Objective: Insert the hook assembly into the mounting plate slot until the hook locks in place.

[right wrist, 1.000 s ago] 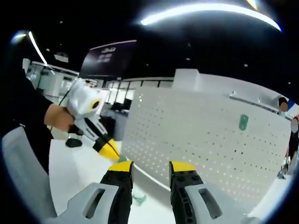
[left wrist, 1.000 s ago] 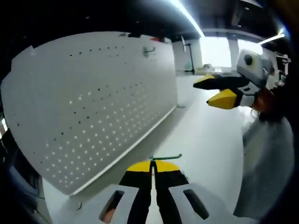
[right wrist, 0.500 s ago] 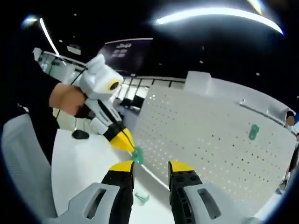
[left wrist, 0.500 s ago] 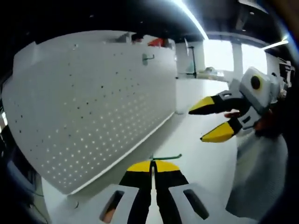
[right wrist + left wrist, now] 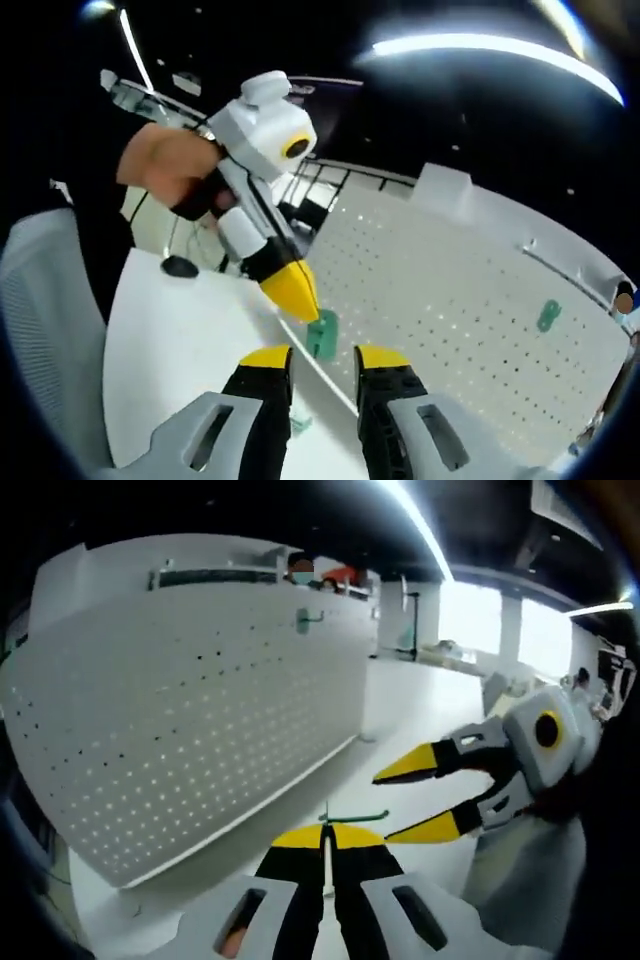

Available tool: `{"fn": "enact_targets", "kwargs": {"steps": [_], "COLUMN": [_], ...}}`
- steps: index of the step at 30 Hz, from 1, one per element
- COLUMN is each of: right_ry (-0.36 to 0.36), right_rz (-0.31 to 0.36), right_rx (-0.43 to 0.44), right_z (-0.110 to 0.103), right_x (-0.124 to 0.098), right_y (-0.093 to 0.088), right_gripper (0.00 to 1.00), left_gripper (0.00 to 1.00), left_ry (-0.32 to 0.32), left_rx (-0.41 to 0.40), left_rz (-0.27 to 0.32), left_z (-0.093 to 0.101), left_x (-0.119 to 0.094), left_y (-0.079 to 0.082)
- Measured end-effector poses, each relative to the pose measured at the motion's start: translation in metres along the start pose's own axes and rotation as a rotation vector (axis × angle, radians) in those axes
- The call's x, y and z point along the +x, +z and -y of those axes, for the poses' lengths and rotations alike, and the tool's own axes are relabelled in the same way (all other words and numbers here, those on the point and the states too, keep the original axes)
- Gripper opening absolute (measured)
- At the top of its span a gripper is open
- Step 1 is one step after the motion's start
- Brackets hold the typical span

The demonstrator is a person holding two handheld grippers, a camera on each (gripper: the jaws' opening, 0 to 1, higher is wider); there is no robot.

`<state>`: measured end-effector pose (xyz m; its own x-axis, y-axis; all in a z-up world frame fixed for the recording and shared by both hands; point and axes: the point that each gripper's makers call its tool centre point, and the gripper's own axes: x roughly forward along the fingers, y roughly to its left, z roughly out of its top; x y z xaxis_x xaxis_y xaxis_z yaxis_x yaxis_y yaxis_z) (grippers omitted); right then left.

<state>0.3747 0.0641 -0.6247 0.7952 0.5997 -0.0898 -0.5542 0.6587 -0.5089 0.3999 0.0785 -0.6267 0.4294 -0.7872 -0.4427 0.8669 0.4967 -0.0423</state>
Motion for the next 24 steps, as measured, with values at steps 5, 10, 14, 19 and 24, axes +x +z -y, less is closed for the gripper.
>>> {"fn": "enact_targets", "kwargs": {"steps": [5, 10, 14, 19, 24], "right_ry": [-0.006, -0.010, -0.014, -0.018, -0.016], "right_rz": [-0.009, -0.006, -0.006, -0.009, -0.008], "right_rx": [-0.036, -0.044, -0.065, -0.066, -0.080], "right_z": [0.001, 0.002, 0.002, 0.004, 0.003], "right_x": [-0.001, -0.003, -0.003, -0.003, -0.003], "right_y": [-0.002, -0.001, -0.001, -0.001, -0.001], "right_gripper": [0.14, 0.11, 0.07, 0.05, 0.02], "left_gripper": [0.01, 0.01, 0.01, 0.01, 0.01], "left_ry": [-0.030, -0.058, -0.077, -0.083, -0.097], "left_rx": [-0.027, -0.053, -0.070, -0.082, -0.100], "left_rz": [0.006, 0.024, 0.024, 0.021, 0.025], "left_z": [0.011, 0.019, 0.024, 0.026, 0.028], "left_x": [0.002, 0.002, 0.002, 0.003, 0.003], "left_y": [0.002, 0.005, 0.005, 0.004, 0.006]}}
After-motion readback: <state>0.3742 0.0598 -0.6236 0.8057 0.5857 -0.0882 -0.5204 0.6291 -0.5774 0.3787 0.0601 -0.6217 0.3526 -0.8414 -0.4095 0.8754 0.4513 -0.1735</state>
